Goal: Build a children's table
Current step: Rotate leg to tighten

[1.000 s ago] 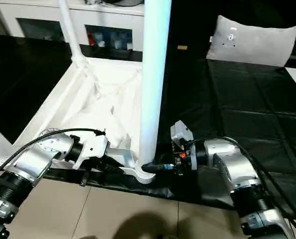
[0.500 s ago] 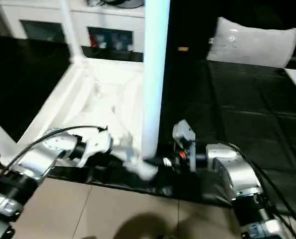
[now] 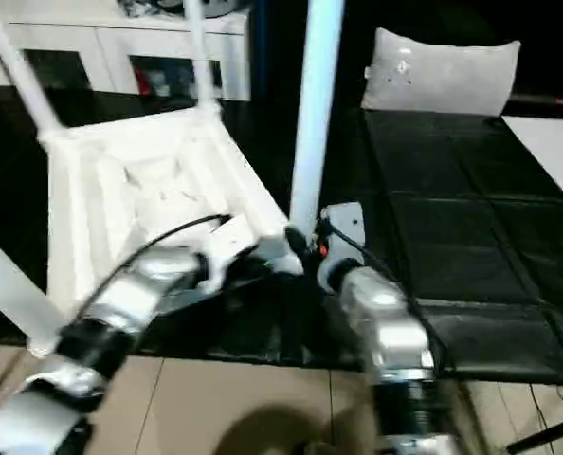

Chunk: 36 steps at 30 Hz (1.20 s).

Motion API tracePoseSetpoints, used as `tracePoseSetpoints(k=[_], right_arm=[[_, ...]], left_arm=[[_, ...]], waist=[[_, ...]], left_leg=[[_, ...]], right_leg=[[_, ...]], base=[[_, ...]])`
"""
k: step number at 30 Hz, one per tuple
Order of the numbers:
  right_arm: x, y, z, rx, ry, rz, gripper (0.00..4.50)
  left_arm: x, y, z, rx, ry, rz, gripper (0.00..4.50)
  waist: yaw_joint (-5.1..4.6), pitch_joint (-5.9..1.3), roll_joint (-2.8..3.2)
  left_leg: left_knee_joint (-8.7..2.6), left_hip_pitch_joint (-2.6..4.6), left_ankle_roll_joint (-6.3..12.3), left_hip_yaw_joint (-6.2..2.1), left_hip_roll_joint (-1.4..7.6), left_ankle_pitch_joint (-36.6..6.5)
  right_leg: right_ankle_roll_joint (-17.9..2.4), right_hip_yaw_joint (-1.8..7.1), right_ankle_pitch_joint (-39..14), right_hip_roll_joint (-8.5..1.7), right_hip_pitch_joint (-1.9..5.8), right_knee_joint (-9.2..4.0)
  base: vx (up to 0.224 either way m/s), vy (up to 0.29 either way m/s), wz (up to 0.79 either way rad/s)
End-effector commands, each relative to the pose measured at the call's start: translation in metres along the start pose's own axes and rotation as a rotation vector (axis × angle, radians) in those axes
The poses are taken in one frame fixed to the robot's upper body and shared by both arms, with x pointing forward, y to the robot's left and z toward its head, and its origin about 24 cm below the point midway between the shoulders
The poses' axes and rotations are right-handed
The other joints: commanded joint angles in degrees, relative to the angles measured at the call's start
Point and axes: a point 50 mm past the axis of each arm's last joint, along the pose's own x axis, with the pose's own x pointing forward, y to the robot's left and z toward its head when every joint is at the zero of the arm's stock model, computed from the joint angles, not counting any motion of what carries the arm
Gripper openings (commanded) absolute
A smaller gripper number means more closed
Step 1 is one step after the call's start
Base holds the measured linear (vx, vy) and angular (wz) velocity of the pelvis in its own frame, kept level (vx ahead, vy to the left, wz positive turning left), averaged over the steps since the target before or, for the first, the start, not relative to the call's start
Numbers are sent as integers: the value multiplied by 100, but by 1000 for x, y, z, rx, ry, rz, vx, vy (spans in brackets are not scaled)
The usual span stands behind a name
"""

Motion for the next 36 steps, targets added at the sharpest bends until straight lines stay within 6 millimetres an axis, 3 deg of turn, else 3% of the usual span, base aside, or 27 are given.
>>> tracePoseSetpoints(k=[1, 3, 5, 9, 13, 16, 21, 23, 25, 26, 30, 31, 35, 36], right_arm=[[10, 37, 6, -13, -30, 191, 261], [8, 36, 6, -18, -32, 219, 291], [5, 31, 6, -29, -38, 225, 301], [-3, 19, 6, -56, -46, 256, 344], [-22, -8, 8, -127, -22, 444, 378], [-34, -30, 14, -202, 27, 562, 399], [-41, -39, 16, -244, 68, 635, 444], [-42, -42, 17, -268, 86, 660, 444], [-48, -46, 16, -331, 155, 807, 444], [-49, -45, 16, -334, 171, 856, 444], [-51, -41, 17, -283, 206, 989, 427], [-51, -41, 16, -278, 214, 1005, 398], [-52, -38, 13, -270, 251, 1069, 387], [-51, -37, 11, -270, 264, 1088, 367]], left_arm=[[9, -8, 25, 20, -116, -6, 0], [8, -7, 24, 30, -110, -17, 0], [5, -6, 21, 61, -106, -31, 0], [-1, -5, 15, 117, -107, -77, 0], [-15, -1, 1, 158, -77, -157, 0], [-27, -7, -8, 244, -63, -314, 0], [-33, -9, -14, 282, -32, -390, 0], [-35, -9, -15, 300, -28, -421, 0], [-42, -14, -20, 350, -8, -537, 0], [-43, -16, -21, 363, -3, -572, 0], [-46, -21, -23, 391, 18, -655, 0], [-46, -21, -23, 393, 19, -657, 0], [-47, -21, -24, 399, 23, -659, 0], [-47, -20, -24, 399, 23, -654, 0]], waist=[[55, -376, -42], [83, -390, -55], [114, -397, -62], [152, -380, -59], [193, -364, -59], [253, -366, -65], [338, -375, -49], [372, -382, -57], [403, -395, -63], [415, -386, -89], [470, -386, -84], [483, -388, -80], [567, -387, -97], [560, -384, -133]], left_leg=[[-468, -124, 401, -78, 256, -566], [-438, -127, 557, -59, 250, -282], [-424, -127, 678, -39, 240, -139], [-442, -117, 743, -38, 254, -210], [-455, -98, 761, -33, 281, -468], [-459, -85, 711, -35, 294, -495], [-454, -68, 706, -16, 322, -356], [-456, -59, 690, -15, 324, -290], [-445, -55, 701, -11, 318, -284], [-447, -64, 737, -1, 328, -292], [-438, -76, 808, 1, 355, -243], [-437, -71, 797, 3, 357, -257], [-446, -48, 688, 9, 371, -225], [-452, -60, 659, 6, 367, -244]], right_leg=[[-633, 358, -1951, -361, 366, -404], [-893, 400, -1460, -357, 381, -313], [-1006, 409, -1240, -360, 394, -284], [-935, 400, -1502, -362, 404, -315], [-869, 401, -1742, -363, 396, -352], [-885, 407, -1782, -377, 385, -345], [-1083, 428, -1466, -374, 373, -283], [-1111, 430, -1415, -371, 374, -273], [-1157, 424, -1354, -374, 383, -254], [-1151, 433, -1360, -375, 383, -254], [-1186, 421, -1338, -378, 382, -228], [-1182, 421, -1387, -383, 382, -235], [-1121, 430, -1498, -385, 360, -241], [-1099, 429, -1543, -389, 371, -234]], base=[[0, 0, 0], [0, 0, 0], [0, 0, 0], [0, 0, 0], [0, 0, 0], [0, 0, 0], [0, 0, 0], [0, 0, 0], [0, 0, 0], [0, 0, 0], [0, 0, 0], [0, 0, 0], [0, 0, 0], [0, 0, 0]])
